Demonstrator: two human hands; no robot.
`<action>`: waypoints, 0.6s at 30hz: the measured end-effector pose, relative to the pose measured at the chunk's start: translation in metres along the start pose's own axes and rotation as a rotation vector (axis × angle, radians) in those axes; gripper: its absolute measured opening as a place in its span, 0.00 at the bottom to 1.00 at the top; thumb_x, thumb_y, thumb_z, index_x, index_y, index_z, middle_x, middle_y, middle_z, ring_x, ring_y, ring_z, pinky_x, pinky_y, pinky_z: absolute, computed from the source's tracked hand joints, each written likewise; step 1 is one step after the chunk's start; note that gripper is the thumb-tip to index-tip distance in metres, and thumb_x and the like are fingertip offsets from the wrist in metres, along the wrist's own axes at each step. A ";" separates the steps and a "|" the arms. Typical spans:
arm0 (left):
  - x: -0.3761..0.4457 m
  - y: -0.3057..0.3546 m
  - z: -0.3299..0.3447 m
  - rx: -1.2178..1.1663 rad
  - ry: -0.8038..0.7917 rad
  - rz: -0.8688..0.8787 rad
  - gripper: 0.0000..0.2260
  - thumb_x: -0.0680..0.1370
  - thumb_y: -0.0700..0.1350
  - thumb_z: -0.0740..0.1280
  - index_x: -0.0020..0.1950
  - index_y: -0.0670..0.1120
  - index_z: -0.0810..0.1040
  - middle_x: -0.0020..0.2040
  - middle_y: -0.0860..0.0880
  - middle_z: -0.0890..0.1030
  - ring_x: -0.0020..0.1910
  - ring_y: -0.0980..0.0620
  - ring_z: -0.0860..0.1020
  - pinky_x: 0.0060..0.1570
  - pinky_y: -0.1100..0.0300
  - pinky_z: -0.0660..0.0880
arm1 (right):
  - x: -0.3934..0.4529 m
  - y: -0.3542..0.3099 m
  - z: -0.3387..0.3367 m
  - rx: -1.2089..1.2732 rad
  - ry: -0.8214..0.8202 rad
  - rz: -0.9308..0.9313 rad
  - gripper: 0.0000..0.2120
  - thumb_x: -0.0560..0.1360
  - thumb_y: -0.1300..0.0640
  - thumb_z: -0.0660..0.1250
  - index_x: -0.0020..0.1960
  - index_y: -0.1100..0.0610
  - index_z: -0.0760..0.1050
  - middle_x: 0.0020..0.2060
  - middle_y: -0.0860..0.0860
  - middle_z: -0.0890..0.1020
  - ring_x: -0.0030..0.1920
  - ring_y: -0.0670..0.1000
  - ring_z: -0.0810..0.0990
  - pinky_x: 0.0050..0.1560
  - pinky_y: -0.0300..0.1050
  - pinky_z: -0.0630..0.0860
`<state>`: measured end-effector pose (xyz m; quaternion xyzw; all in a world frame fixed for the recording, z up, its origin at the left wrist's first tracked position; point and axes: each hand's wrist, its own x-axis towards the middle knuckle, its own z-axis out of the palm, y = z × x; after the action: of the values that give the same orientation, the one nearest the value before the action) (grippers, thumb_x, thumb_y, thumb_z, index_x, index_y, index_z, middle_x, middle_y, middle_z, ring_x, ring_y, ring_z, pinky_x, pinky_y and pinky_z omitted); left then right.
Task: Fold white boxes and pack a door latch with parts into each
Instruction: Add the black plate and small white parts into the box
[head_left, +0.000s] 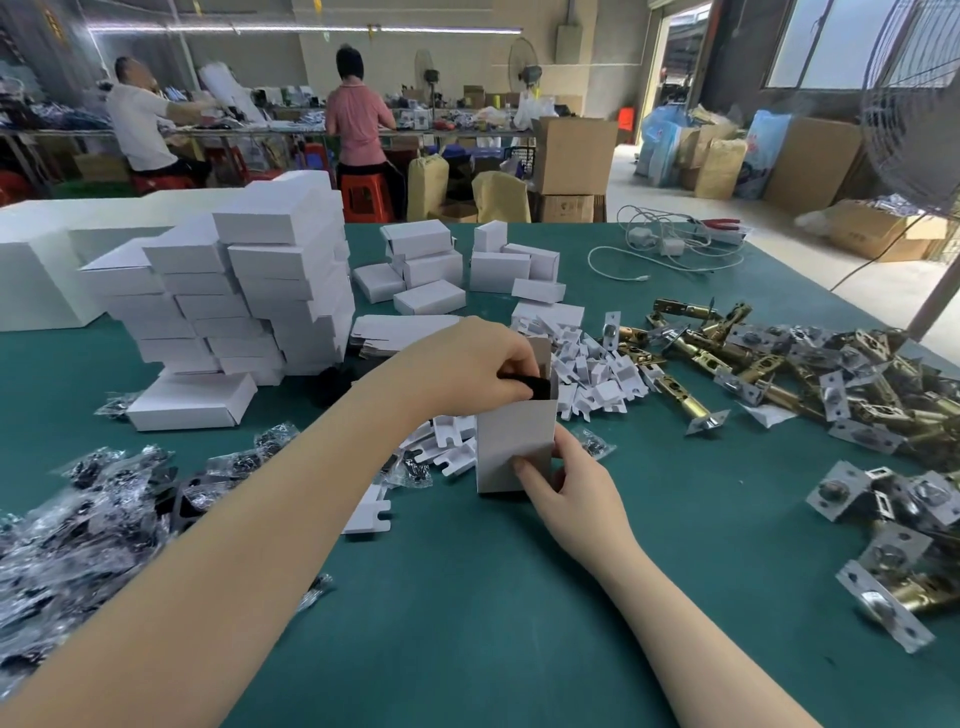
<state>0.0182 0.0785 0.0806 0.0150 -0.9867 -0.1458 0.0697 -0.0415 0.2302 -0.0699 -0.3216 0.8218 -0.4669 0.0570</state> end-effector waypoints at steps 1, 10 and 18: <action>0.000 0.000 0.001 0.001 -0.005 -0.007 0.07 0.78 0.46 0.68 0.55 0.50 0.82 0.45 0.56 0.78 0.47 0.55 0.76 0.48 0.61 0.73 | 0.000 0.001 0.000 0.000 0.000 0.003 0.17 0.75 0.46 0.65 0.62 0.34 0.67 0.46 0.33 0.78 0.37 0.39 0.74 0.33 0.37 0.66; -0.003 0.005 0.007 0.159 -0.091 -0.027 0.10 0.82 0.49 0.60 0.59 0.54 0.80 0.55 0.56 0.80 0.49 0.57 0.71 0.54 0.54 0.73 | 0.000 0.002 -0.001 -0.013 -0.005 0.007 0.17 0.76 0.46 0.66 0.63 0.36 0.68 0.46 0.34 0.78 0.37 0.37 0.74 0.33 0.35 0.64; -0.004 0.012 0.010 0.288 -0.112 -0.013 0.14 0.83 0.50 0.55 0.63 0.56 0.77 0.59 0.57 0.81 0.57 0.53 0.75 0.56 0.56 0.70 | 0.000 0.001 0.000 -0.014 0.005 0.002 0.16 0.75 0.46 0.66 0.61 0.36 0.68 0.45 0.33 0.78 0.38 0.38 0.75 0.32 0.35 0.65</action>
<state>0.0204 0.0926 0.0745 0.0229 -0.9997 -0.0039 0.0108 -0.0420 0.2308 -0.0708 -0.3199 0.8256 -0.4618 0.0532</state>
